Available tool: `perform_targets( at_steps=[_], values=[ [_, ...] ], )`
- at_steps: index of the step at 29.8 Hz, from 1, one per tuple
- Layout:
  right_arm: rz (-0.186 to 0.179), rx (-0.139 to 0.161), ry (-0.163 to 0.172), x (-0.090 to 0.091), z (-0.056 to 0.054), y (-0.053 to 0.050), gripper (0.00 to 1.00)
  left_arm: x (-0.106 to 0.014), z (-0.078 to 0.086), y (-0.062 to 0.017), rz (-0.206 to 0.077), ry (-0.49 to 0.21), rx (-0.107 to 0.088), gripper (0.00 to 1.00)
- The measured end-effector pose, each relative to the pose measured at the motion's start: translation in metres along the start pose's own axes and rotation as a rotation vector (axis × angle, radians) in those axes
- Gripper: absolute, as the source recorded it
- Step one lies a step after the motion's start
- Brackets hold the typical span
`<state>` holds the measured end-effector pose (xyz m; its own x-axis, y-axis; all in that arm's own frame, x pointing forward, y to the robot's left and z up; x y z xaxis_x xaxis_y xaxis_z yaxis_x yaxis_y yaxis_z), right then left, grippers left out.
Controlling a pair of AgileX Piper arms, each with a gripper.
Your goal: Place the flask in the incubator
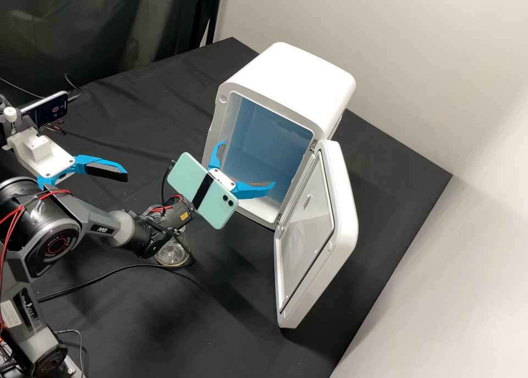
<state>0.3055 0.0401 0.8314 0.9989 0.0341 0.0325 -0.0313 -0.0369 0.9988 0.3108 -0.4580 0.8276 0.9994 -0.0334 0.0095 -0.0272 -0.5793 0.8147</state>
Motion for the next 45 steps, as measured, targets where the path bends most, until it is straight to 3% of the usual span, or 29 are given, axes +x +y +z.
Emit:
perform_targets(
  at_steps=[16, 24, 33, 42, 45],
  values=[
    [0.0, 0.0, 0.0, 0.0, 0.0, 0.0, 1.0, 0.003, -0.007, -0.0022, -0.005, 0.016, 0.006, 1.0],
    [0.0, 0.0, 0.0, 0.0, 0.0, 0.0, 1.0, 0.014, -0.042, -0.0065, -0.011, 0.119, 0.006, 1.0],
    [0.0, 0.0, 0.0, 0.0, 0.0, 0.0, 1.0, 0.016, -0.086, -0.0086, -0.009, 0.249, -0.04, 1.0],
    [0.0, 0.0, 0.0, 0.0, 0.0, 0.0, 1.0, 0.012, -0.107, -0.0052, 0.001, 0.302, -0.061, 1.0],
    [0.0, 0.0, 0.0, 0.0, 0.0, 0.0, 1.0, 0.012, -0.114, -0.0069, -0.007, 0.315, -0.058, 1.0]
  ],
)
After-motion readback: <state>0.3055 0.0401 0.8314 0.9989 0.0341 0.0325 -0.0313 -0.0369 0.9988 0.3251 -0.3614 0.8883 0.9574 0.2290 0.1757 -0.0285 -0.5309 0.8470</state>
